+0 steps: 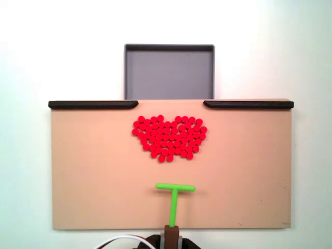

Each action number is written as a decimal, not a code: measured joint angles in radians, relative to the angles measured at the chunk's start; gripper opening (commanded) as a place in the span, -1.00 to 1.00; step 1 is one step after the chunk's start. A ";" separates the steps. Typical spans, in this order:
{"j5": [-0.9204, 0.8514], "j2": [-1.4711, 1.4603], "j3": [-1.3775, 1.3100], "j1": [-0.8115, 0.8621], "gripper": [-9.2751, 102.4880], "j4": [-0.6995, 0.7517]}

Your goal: Gather the bottom side granules

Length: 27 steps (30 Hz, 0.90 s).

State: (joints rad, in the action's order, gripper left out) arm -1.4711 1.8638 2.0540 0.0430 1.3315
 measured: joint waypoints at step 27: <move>-0.008 0.032 0.000 -0.058 -0.84 -0.002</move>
State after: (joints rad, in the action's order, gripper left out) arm -1.4788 1.8960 2.0540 -0.0153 1.3300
